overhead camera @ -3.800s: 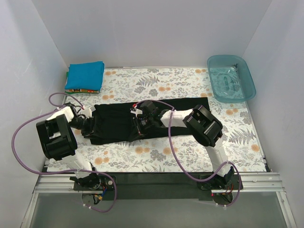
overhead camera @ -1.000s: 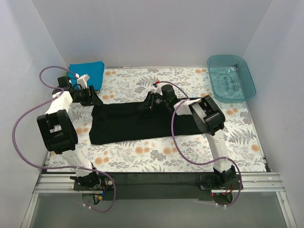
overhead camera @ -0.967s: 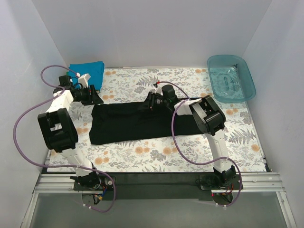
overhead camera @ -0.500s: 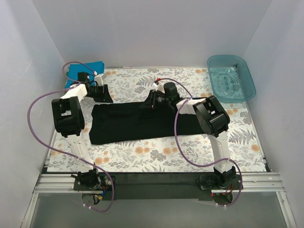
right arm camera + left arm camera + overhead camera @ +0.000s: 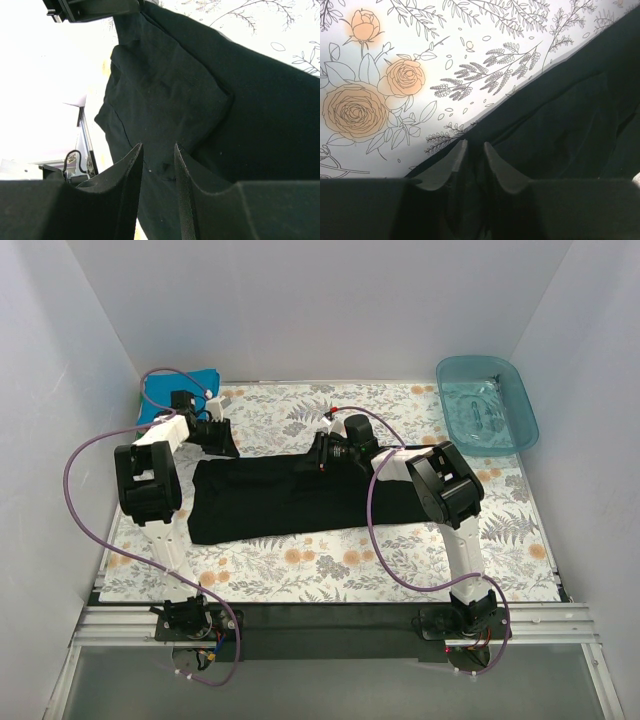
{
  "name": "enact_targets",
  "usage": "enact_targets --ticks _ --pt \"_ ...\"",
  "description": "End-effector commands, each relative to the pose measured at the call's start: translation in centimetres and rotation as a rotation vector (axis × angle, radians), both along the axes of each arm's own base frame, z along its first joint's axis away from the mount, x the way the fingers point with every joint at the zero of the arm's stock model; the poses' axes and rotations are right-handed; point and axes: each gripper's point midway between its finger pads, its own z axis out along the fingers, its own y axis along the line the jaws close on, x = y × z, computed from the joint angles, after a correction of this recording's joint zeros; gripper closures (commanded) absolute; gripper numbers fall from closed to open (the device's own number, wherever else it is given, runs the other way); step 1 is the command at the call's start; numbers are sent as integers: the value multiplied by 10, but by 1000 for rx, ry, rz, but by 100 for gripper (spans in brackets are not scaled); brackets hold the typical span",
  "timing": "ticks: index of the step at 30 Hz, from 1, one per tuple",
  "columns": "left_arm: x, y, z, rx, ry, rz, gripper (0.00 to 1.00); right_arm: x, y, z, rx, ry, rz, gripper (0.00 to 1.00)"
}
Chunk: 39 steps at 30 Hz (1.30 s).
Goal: Fold and stack the t-shirts
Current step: Fold the tshirt
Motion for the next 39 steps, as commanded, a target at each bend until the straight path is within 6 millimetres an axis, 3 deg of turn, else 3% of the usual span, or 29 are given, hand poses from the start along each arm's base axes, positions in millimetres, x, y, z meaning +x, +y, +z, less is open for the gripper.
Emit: enact_targets --ticks 1,3,5,7,8,14,24,26,33,39 --pt "9 -6 22 -20 -59 -39 85 1 3 20 27 -55 25 62" --pt "7 -8 26 -33 -53 -52 91 2 3 21 27 -57 25 62" --pt "8 -8 28 -30 -56 -57 91 2 3 20 26 -55 24 62" --pt "7 -6 26 -19 -44 -52 82 2 3 20 25 -56 24 62" --pt "7 -5 24 -14 -42 -49 72 2 3 20 26 -55 24 62" --pt "5 -1 11 12 -18 -48 65 0 3 18 27 -46 33 62" --pt "-7 -7 -1 0 25 -72 72 -1 2 13 18 -39 35 62" --pt "-5 -7 1 1 17 -73 79 -2 2 12 17 -36 36 62" --pt "13 -2 25 27 -70 -61 99 -2 1 12 16 -37 38 62" --pt "25 2 44 53 -129 -50 100 -3 0 13 16 -40 37 62"
